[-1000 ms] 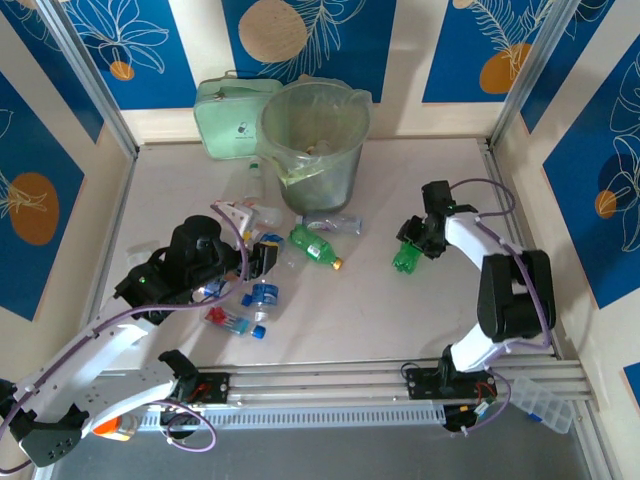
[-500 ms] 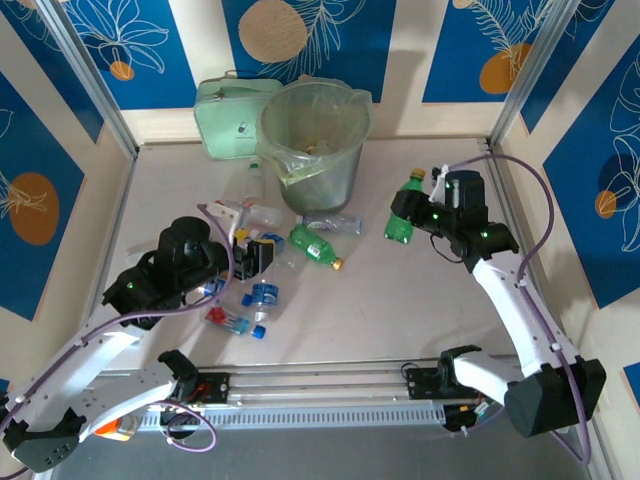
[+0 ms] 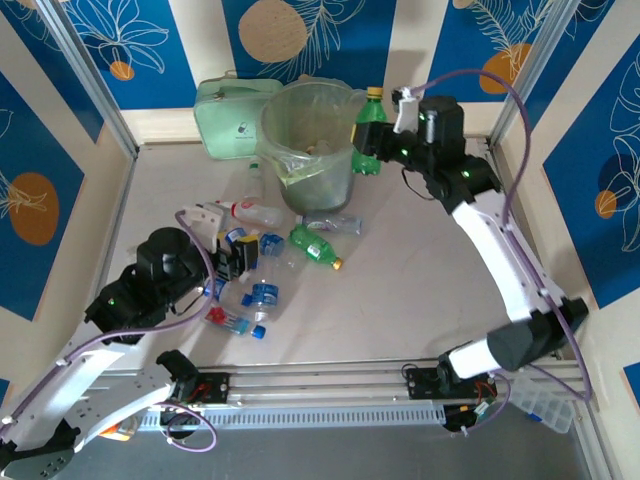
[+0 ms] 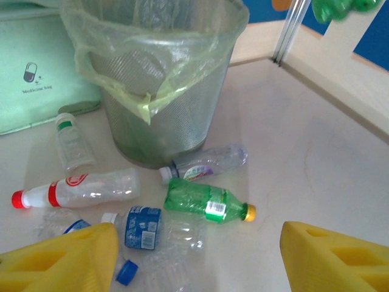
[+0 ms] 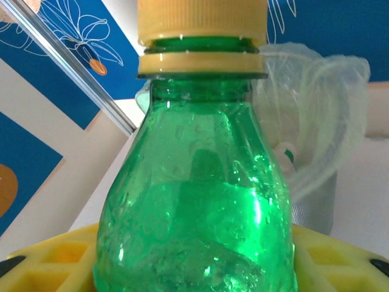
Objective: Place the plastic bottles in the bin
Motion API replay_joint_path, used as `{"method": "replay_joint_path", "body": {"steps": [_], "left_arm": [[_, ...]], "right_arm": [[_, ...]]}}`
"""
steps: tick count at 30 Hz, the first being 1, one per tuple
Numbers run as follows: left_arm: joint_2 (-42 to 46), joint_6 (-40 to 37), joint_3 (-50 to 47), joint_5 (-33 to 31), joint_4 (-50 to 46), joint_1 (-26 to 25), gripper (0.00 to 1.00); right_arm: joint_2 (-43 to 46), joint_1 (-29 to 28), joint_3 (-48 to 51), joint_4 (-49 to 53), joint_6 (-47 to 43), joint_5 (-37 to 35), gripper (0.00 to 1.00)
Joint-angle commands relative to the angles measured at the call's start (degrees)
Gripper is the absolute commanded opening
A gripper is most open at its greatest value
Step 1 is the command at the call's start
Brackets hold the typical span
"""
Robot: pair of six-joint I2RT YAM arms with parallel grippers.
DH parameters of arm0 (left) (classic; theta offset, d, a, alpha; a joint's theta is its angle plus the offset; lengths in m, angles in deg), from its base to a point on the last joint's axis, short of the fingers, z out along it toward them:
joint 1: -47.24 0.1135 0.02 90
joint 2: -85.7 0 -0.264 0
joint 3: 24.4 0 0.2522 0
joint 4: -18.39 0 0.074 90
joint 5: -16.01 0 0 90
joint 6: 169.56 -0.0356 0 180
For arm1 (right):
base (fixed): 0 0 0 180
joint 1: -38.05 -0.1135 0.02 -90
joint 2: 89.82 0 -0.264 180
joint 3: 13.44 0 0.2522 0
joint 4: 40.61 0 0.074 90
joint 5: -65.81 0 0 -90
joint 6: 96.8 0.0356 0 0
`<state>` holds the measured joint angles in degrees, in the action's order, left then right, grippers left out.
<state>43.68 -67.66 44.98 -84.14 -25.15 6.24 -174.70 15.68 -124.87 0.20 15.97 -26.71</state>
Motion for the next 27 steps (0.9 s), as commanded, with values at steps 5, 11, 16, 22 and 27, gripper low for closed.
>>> {"method": "replay_joint_path", "body": {"steps": [5, 11, 16, 22, 27], "left_arm": [[0.37, -2.50, -2.35, -2.31, 3.06, 0.39, 0.71], [-0.54, -2.42, -2.70, -1.65, 3.18, 0.39, 0.71], [-0.90, -2.23, -2.73, -1.45, 3.06, 0.39, 0.71], [-0.78, -2.06, -2.79, -1.98, 3.15, 0.39, 0.71], [-0.97, -1.88, -2.70, -1.98, 3.06, 0.39, 0.71]], "right_arm": [[-16.27, -0.39, -18.33, -0.84, -1.85, 1.19, 0.42], [-31.40, -0.74, -37.53, 7.01, -0.13, 0.92, 0.42], [-42.36, -1.71, -50.80, 13.64, -1.03, -0.08, 0.42], [-49.24, -1.87, -55.34, 18.01, -0.35, -0.38, 0.43], [-49.64, -3.68, -50.87, 17.55, -2.70, -2.82, 0.50]]}}
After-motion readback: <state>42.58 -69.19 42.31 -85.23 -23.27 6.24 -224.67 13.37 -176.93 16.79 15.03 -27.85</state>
